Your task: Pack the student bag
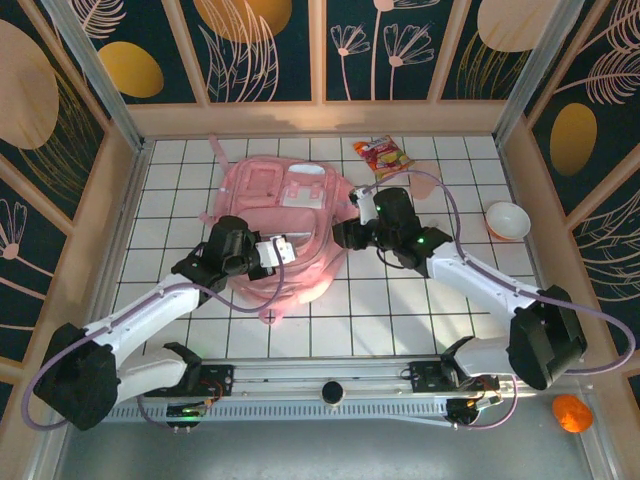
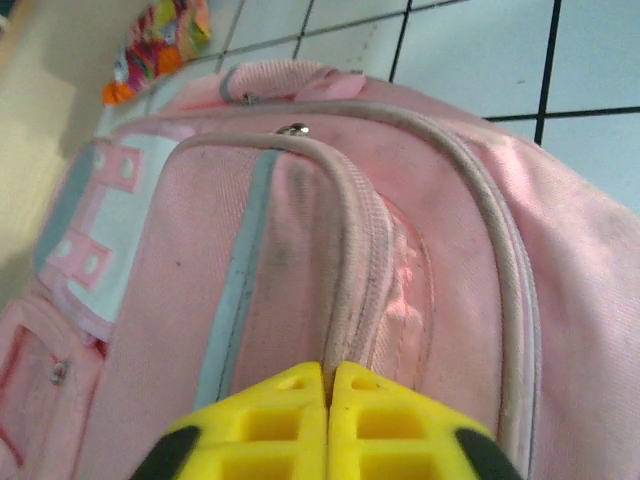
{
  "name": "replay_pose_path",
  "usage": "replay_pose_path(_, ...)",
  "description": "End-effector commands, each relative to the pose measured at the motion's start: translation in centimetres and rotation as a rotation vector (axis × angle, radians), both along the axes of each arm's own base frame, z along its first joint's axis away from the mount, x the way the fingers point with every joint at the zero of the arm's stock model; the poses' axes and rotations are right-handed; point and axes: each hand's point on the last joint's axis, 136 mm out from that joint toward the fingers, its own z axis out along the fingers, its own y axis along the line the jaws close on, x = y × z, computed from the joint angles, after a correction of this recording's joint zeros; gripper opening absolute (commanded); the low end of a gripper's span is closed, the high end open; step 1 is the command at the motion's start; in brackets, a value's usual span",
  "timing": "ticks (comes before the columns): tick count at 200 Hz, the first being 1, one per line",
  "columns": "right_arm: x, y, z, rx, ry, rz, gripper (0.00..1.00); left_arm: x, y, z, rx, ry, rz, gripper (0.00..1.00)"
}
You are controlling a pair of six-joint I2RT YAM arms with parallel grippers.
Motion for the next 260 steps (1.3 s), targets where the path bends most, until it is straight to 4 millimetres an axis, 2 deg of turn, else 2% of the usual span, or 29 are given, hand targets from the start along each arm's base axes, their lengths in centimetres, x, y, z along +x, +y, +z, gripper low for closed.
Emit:
replay_pose_path(1,0.6,1.3,1.6,0.086,-0.017,0.105,0.44,-0.4,-0.7,3.5,-0.177,-0.052,-0.013,0.0)
replay_pose_path(40,0.2,3.7,1.9,0.132,0.084,0.268,0.46,-1.3,0.5,4.4,-0.322,-0.014,-0.012,0.0)
replay_pose_path(46,1.1,3.0,1.9,0.135,0.082,0.259,0.47,-1.4,0.5,4.5,-0.328,-0.013,-0.017,0.0)
replay_pose_path(88,2.6,4.4,0.3,0.18,0.139,0.357,0.52,-1.8,0.4,5.4,-0.389,0.001,-0.047,0.0)
replay_pose_path(164,3.0,5.8,-0.2,0.235,0.102,0.449,0.63,-1.7,0.4,5.1,-0.395,0.034,-0.058,0.0)
replay_pose_path(204,1.6,7.5,-1.4,0.22,0.143,0.503,0.64,-1.4,0.4,5.2,-0.399,0.036,-0.056,0.0)
replay_pose_path(231,0.9,7.4,-2.5,0.217,0.193,0.51,0.63,-1.1,0.2,5.2,-0.402,0.04,-0.057,0.0)
replay_pose_path(260,-0.9,7.9,-2.2,0.214,0.225,0.552,0.59,-0.8,0.2,5.2,-0.4,0.033,-0.053,0.0)
